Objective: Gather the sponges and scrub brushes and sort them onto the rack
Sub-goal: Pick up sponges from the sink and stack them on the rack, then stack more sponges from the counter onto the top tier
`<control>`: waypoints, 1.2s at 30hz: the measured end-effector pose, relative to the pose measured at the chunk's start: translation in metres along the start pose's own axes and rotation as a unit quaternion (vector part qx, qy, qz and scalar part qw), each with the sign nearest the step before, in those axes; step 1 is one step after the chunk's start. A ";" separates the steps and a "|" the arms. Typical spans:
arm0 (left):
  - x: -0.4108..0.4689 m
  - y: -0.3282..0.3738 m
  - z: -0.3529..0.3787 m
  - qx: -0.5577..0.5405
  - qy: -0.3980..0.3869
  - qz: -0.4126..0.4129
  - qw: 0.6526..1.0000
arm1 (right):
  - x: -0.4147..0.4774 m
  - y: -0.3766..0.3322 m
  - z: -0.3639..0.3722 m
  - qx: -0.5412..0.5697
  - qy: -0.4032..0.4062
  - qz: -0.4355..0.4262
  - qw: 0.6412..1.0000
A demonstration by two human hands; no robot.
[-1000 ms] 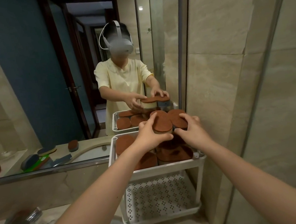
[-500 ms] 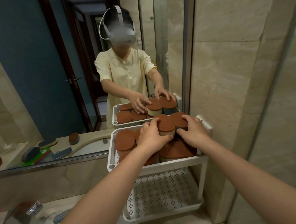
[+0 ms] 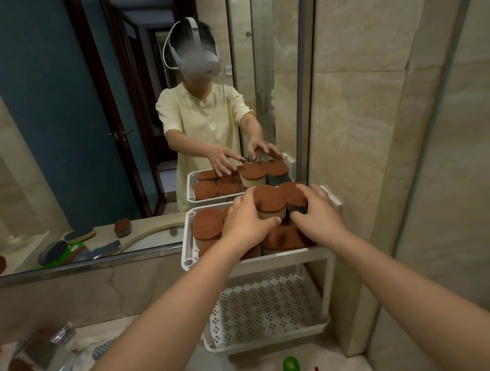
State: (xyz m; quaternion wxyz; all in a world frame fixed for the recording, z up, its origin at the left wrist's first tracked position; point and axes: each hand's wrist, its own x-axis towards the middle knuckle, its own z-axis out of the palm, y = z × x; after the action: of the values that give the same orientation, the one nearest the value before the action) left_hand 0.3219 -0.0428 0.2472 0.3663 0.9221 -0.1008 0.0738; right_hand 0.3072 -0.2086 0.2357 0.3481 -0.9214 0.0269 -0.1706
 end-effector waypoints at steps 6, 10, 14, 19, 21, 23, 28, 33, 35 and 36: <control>-0.046 -0.002 -0.014 -0.139 0.115 0.014 0.984 | -0.041 -0.028 0.000 0.115 0.070 -0.088 0.987; -0.081 -0.007 -0.020 -0.226 0.173 0.015 0.959 | -0.072 -0.044 0.006 0.167 0.050 -0.126 0.977; -0.122 -0.021 -0.022 -0.275 0.214 0.004 0.937 | -0.106 -0.056 0.018 0.205 0.017 -0.164 0.965; -0.169 -0.054 -0.028 -0.271 0.249 -0.034 0.929 | -0.145 -0.071 0.043 0.248 -0.031 -0.187 0.950; -0.186 -0.070 -0.032 -0.259 0.257 -0.059 0.929 | -0.158 -0.077 0.056 0.250 -0.056 -0.196 0.947; -0.202 -0.088 -0.036 -0.255 0.261 -0.080 0.927 | -0.170 -0.081 0.074 0.252 -0.085 -0.194 0.944; -0.241 -0.137 -0.047 -0.235 0.264 -0.143 0.925 | -0.197 -0.094 0.128 0.245 -0.154 -0.181 0.940; -0.265 -0.193 -0.058 -0.232 0.267 -0.218 0.910 | -0.209 -0.107 0.186 0.221 -0.223 -0.153 0.937; -0.268 -0.216 -0.060 -0.228 0.256 -0.240 0.908 | -0.210 -0.108 0.208 0.212 -0.247 -0.130 0.937; -0.268 -0.227 -0.060 -0.223 0.249 -0.250 0.909 | -0.210 -0.107 0.219 0.205 -0.258 -0.119 0.937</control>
State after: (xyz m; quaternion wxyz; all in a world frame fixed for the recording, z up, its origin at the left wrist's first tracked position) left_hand 0.1131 0.1955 0.0839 0.5823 0.7629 0.2134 0.1825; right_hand 0.1755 0.0466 0.0899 0.5013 -0.8390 -0.2093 0.0305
